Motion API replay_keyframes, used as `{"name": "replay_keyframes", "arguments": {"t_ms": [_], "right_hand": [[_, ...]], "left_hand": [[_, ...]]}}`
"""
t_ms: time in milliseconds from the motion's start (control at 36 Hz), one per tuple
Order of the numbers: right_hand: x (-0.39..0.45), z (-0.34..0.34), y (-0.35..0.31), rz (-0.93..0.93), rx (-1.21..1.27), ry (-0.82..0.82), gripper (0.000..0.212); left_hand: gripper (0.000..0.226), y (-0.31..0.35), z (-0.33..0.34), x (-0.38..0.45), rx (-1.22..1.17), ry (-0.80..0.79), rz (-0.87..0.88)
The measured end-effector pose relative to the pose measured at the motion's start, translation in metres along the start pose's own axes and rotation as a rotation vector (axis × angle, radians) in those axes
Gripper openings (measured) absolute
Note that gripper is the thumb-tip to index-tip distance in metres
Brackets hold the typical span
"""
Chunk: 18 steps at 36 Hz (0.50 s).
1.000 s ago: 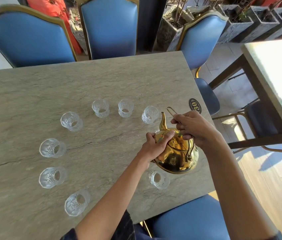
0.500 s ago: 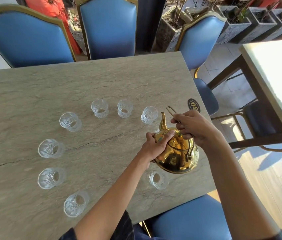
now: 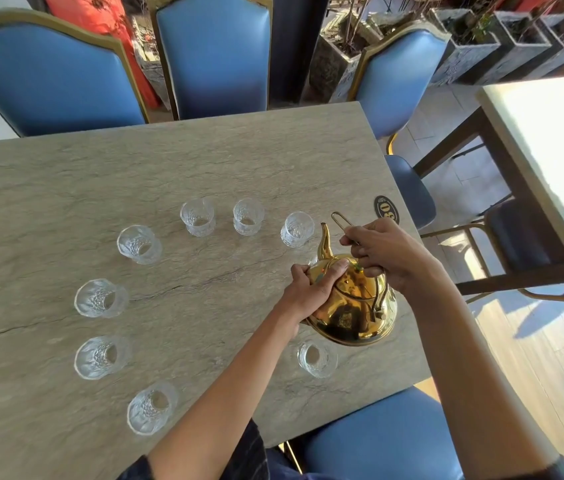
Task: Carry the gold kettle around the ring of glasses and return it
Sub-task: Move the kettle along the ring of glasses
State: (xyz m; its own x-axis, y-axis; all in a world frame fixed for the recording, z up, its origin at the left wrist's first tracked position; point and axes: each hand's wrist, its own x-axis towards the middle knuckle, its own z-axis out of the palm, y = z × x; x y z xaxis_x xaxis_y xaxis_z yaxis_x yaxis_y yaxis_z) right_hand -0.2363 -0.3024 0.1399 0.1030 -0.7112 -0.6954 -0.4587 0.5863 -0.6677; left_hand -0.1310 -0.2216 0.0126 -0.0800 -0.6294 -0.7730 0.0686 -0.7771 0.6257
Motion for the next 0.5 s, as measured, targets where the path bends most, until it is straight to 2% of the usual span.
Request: {"name": "replay_keyframes", "arguments": {"t_ms": [222,389,500], "right_hand": [[0.0040,0.0005,0.0017,-0.006,-0.017,0.003,0.026],[0.0053,0.0012,0.0009,-0.011,-0.029,0.006,0.027],[0.0045,0.0013,-0.0003,-0.015,-0.035,0.009,0.027]], "left_hand": [[0.088,0.0020,0.0001,-0.0018,0.011,0.011,0.008],[0.094,0.0014,-0.0007,-0.0016,0.004,0.012,0.004],[0.086,0.0037,-0.0013,-0.0033,0.003,0.008,0.010]]}}
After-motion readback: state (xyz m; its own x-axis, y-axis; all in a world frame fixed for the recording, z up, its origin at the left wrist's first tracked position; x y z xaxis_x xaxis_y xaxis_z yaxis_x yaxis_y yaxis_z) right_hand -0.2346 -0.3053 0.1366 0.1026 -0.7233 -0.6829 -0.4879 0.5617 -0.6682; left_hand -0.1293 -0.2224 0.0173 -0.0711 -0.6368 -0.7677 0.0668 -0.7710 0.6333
